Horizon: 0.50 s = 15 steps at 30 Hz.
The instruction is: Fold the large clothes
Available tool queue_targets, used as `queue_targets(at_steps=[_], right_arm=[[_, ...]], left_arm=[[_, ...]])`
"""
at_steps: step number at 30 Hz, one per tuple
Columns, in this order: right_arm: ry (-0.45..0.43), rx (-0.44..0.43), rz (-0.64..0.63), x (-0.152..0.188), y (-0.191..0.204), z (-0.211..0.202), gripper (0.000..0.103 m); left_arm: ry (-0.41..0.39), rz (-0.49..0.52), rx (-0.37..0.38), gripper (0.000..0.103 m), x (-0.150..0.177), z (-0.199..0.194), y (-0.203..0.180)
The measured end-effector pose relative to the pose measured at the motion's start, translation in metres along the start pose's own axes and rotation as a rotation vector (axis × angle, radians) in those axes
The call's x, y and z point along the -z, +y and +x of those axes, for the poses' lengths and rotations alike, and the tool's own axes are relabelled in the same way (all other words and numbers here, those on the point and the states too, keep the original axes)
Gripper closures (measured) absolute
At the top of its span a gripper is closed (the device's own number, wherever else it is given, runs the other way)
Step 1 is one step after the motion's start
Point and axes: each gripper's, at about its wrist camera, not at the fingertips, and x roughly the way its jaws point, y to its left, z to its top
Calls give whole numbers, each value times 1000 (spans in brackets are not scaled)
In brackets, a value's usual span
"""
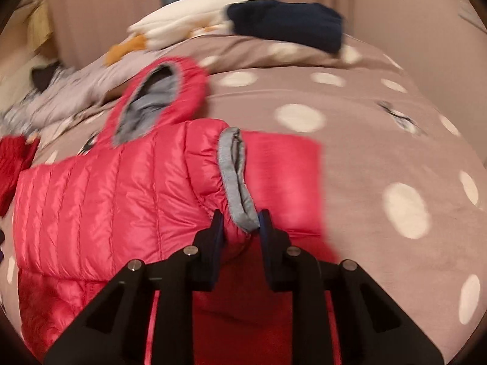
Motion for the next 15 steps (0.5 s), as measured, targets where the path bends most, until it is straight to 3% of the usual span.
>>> queue_targets(at_steps=[2, 4, 5, 6, 8, 10, 12, 15], right_arm=[[8, -26, 40, 0, -20, -7, 80], [-2, -27, 56, 5, -29, -16, 63], [-17, -5, 51, 6, -28, -20, 47], [-40, 19, 37, 8, -26, -25, 40], [-95, 42, -3, 11, -21, -36, 40], [-105, 25, -38, 14, -13, -37, 44], [-46, 40, -65, 15, -11, -16, 45], [54, 16, -12, 27, -18, 25, 31]], left_arm=[[13, -6, 8, 21, 4, 8, 2], [32, 3, 5, 23, 8, 17, 3], [43, 12, -4, 24, 10, 25, 3], [46, 21, -19, 25, 12, 30, 2], [25, 55, -70, 25, 18, 38, 0], [55, 69, -76, 25, 22, 50, 1], [89, 56, -57, 23, 26, 65, 8], [115, 16, 3, 20, 25, 76, 20]])
